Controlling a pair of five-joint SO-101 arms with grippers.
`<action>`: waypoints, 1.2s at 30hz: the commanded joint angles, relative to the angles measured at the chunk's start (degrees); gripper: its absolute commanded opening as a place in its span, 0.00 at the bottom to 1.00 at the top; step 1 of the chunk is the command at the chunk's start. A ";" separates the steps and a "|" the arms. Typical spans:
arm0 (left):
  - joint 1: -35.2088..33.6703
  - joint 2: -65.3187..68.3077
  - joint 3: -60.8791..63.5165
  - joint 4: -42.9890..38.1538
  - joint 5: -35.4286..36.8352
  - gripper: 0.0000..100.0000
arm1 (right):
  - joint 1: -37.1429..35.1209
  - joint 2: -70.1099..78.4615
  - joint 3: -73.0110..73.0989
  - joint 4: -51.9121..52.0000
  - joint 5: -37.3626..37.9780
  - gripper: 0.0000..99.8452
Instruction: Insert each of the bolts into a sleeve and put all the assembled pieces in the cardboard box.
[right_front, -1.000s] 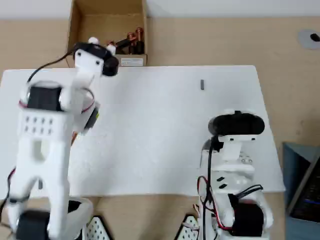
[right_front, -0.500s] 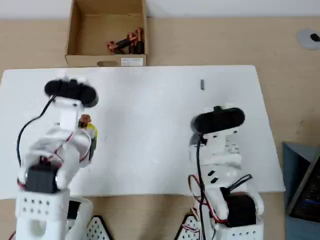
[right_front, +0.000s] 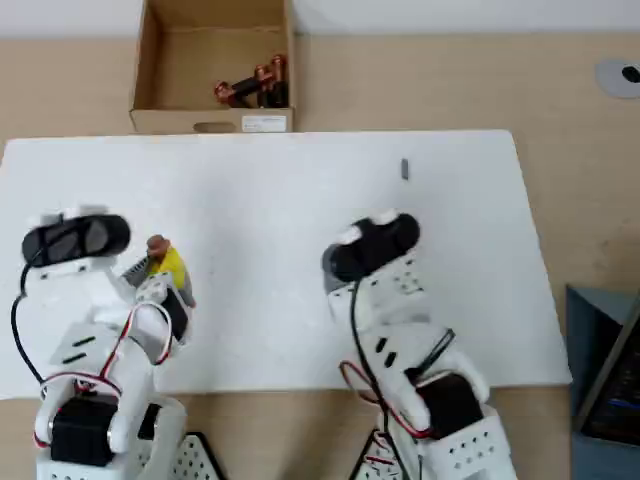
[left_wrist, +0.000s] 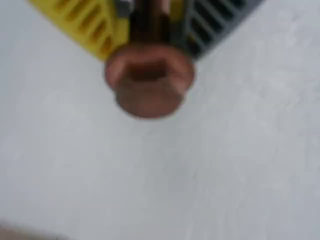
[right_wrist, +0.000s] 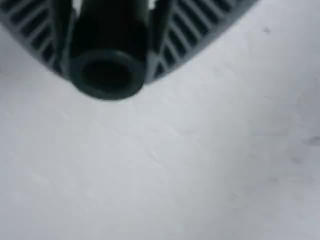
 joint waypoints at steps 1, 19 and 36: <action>0.53 -5.05 1.76 -3.78 1.93 0.00 | -2.59 -0.66 0.75 -4.40 0.26 0.01; 0.53 -5.32 3.34 -15.21 1.93 0.00 | -11.47 -0.66 1.10 -5.63 -2.73 0.01; 18.37 -5.32 1.85 -18.64 13.89 0.00 | -18.95 -0.66 0.92 -5.63 -1.41 0.01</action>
